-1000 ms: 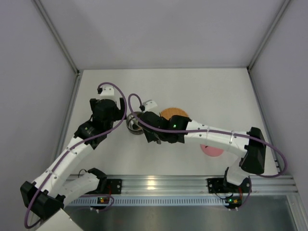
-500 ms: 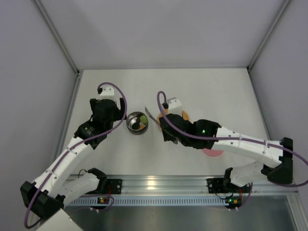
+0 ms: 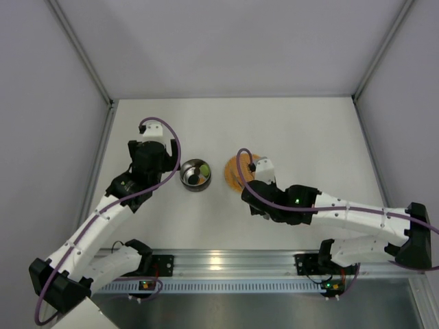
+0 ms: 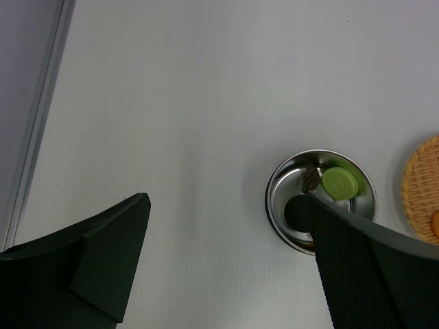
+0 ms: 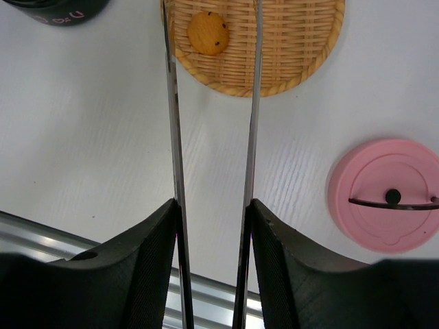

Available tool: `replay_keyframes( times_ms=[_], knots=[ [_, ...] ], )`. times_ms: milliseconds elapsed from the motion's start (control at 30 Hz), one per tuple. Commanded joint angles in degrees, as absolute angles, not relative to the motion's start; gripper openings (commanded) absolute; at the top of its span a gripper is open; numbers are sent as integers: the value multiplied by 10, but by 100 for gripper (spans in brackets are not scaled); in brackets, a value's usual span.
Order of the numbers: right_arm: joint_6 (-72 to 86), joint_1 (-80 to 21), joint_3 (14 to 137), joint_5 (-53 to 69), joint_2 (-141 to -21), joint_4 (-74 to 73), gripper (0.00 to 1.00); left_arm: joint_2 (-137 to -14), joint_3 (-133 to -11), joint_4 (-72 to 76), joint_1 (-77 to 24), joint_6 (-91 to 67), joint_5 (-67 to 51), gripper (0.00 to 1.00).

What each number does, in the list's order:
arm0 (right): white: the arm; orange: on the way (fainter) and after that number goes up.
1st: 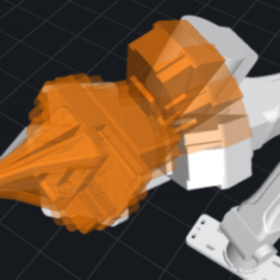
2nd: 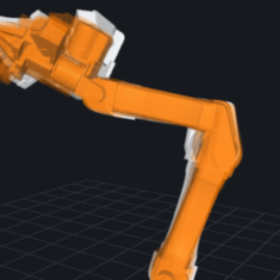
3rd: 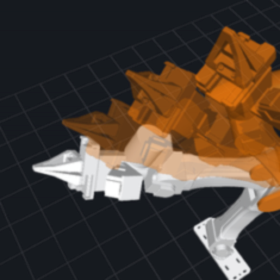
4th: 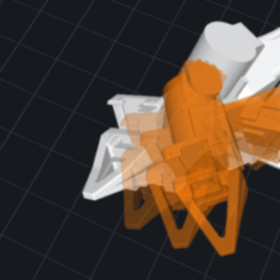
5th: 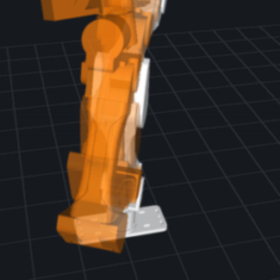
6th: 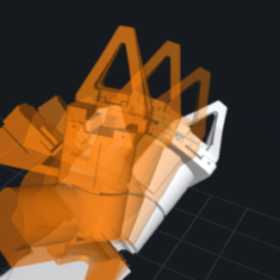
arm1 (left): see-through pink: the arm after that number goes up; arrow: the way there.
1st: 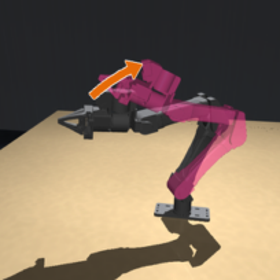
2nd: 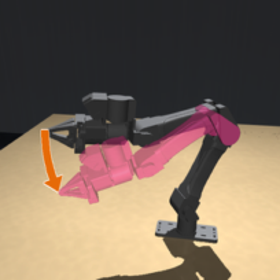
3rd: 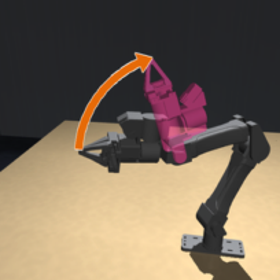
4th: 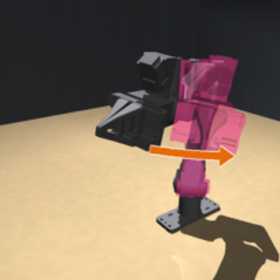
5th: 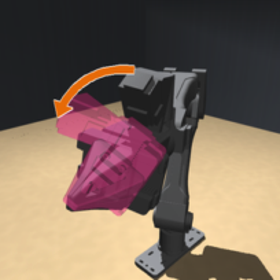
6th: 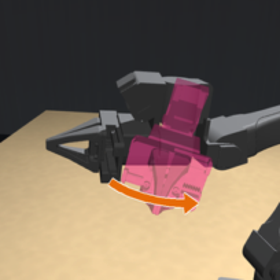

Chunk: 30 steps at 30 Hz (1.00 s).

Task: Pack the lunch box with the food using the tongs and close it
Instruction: Pick up the fake food from the plate.

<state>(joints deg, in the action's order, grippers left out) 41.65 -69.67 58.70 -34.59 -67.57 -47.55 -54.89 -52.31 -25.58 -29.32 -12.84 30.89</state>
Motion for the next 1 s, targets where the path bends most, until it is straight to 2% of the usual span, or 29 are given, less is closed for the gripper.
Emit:
replay_keyframes(
  times_ms=[0,600,967],
  knots=[
    [432,-695,577,-350,-670,-461,44,-543,-543,-250,-295,-123,307,99],
    [424,-681,546,-315,-708,-405,40,-546,-542,-250,-294,-123,307,99],
    [417,-654,514,-278,-694,-373,38,-546,-542,-250,-294,-123,306,99]
  ],
)
